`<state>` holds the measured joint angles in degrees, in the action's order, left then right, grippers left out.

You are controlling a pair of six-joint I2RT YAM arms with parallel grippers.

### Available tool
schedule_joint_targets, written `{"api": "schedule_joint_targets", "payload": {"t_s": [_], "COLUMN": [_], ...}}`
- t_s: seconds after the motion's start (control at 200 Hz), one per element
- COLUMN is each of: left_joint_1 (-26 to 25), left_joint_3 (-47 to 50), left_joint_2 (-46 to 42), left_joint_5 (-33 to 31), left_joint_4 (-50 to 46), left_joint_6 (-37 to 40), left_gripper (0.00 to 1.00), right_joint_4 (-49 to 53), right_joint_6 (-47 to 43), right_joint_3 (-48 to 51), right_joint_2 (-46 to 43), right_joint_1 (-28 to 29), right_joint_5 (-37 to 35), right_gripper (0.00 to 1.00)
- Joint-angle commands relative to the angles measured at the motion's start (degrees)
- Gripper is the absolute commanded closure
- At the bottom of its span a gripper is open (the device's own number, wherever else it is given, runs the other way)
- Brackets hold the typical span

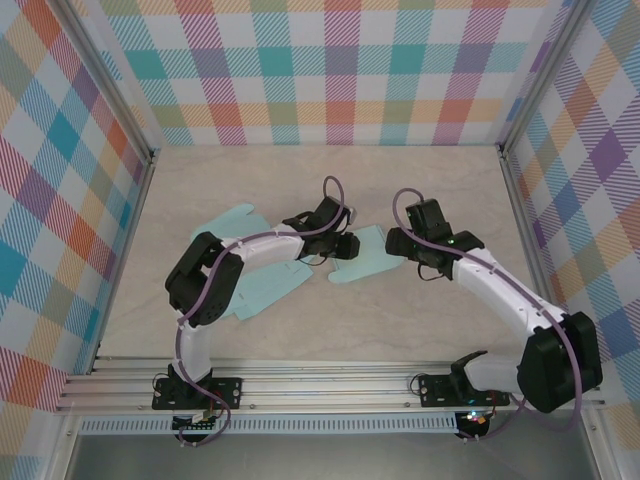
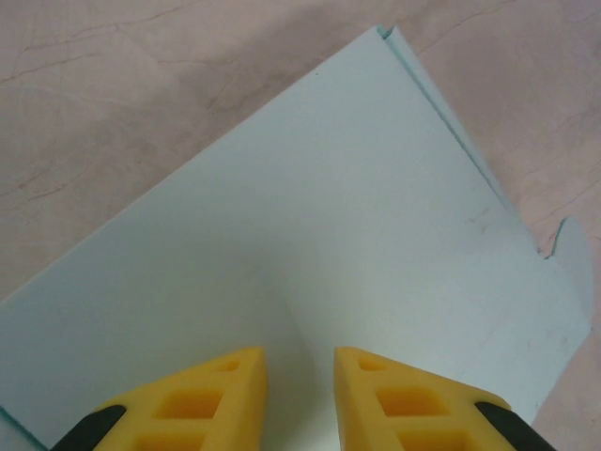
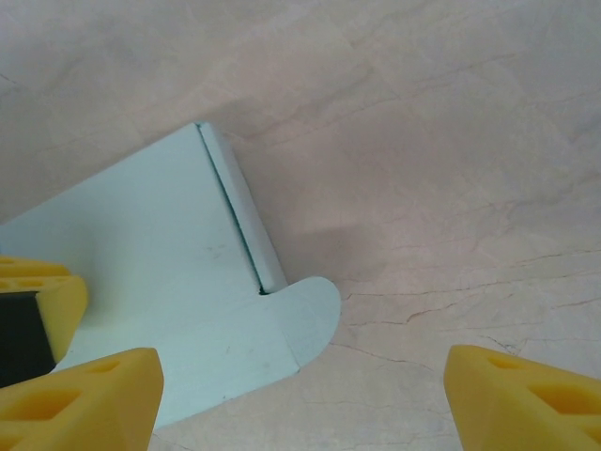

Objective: Fold the paper box

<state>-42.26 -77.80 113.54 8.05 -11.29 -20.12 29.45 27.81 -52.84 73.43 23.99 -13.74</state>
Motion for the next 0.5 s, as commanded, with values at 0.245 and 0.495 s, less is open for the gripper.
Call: {"api": "schedule_joint_targets", "payload": {"t_s": [0.245, 0.495], "left_joint_1": [-0.1, 1.2], "left_joint_3": [1.0, -4.4], "left_joint_2": [-1.7, -6.3], "left_joint_5": [-3.1, -16.5], "left_joint_4": [-0.4, -7.3], "left_joint_6": [0.8, 7.0], "left_gripper": [0.7, 0.41], "right_joint_4": [-4.6, -6.2], "right_joint_6": [-0.7, 2.6], "right_joint_3": [1.3, 4.1], "right_joint_2": [7.8, 6.2], "right_joint_1": [-3.8, -3.9], "right_joint_5": [11.4, 16.2], "right_gripper": [0.22, 0.15]}}
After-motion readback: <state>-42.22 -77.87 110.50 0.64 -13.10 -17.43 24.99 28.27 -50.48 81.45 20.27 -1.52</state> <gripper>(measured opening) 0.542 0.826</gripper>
